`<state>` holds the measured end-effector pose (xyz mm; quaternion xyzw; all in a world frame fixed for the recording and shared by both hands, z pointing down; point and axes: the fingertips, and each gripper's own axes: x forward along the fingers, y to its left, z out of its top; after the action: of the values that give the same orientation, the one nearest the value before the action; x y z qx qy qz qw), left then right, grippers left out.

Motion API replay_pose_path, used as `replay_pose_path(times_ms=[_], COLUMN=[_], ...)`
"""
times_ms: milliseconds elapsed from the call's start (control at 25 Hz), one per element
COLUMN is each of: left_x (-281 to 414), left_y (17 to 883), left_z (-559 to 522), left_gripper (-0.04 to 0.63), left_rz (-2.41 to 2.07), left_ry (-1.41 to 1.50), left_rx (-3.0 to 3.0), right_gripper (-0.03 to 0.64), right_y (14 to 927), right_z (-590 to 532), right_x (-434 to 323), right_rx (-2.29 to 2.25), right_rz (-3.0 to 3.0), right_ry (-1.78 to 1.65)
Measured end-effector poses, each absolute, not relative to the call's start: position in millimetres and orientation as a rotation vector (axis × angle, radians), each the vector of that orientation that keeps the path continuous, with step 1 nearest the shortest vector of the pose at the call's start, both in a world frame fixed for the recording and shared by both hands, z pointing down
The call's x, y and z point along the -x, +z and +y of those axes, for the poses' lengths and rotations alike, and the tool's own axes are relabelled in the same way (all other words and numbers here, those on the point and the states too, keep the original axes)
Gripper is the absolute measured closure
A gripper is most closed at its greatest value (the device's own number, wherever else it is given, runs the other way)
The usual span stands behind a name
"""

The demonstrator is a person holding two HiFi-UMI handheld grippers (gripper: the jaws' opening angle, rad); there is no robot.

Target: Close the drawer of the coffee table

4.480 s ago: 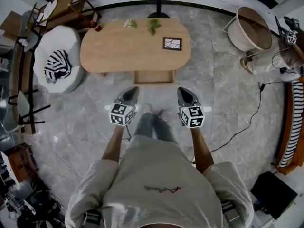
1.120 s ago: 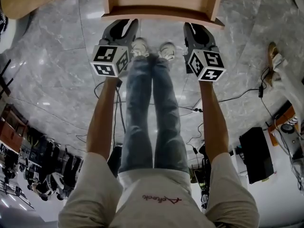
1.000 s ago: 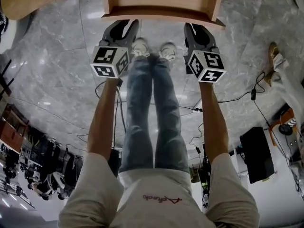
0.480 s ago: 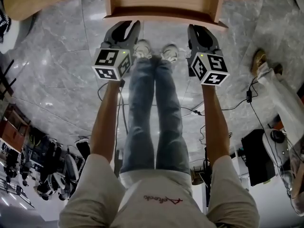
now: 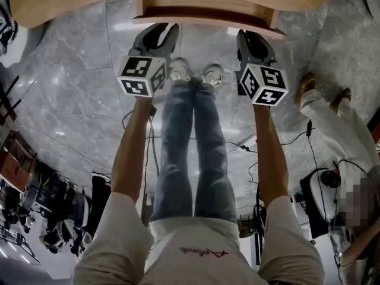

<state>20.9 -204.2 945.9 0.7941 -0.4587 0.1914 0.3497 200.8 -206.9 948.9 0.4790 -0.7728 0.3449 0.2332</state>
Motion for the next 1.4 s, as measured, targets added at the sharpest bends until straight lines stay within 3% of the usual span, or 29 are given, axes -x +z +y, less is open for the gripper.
replay_pose_path(times_ms=[1200, 1400], left_x=[-22, -21], left_y=[941, 941], left_z=[-307, -295], left_gripper=[0.489, 0.531], left_rz=[-1.218, -1.225], left_ry=[0.457, 0.48], left_rx=[-2.169, -2.17], right_gripper=[0.538, 0.593], right_y=[947, 948], right_z=[-308, -295], right_x=[-200, -196], right_rx=[-1.404, -1.401], right_rz=[-2.173, -2.162], right_ry=[0.759, 0.778])
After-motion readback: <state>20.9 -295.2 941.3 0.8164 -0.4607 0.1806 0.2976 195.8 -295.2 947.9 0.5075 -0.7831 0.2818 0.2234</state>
